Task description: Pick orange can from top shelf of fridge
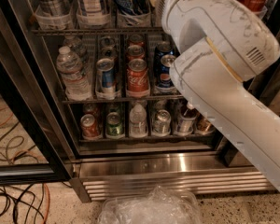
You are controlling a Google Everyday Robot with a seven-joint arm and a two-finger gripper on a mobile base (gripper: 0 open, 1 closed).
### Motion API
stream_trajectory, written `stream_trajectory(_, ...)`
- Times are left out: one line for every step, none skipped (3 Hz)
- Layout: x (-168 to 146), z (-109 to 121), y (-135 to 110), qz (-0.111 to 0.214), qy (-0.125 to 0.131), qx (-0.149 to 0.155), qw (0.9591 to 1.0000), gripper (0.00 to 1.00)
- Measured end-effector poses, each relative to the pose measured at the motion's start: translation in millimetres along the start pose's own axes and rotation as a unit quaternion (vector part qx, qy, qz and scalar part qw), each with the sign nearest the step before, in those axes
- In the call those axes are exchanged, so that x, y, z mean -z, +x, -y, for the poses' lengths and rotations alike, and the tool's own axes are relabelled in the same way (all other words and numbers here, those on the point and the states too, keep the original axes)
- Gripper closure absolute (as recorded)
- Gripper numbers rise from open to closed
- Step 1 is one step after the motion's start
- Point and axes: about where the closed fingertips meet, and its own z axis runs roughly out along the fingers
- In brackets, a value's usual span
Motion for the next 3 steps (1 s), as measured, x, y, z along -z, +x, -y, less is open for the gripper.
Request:
stream_trajectory(18, -6, 13, -0.033, -0.040, 0.017, 0.9985, 1.00)
stream_trajectory(40, -9, 20, -0.070, -0.075, 0.022, 0.9944, 1.00)
stream_trajectory(41, -9, 22, -0.072, -0.077, 0.022, 0.9942, 1.00)
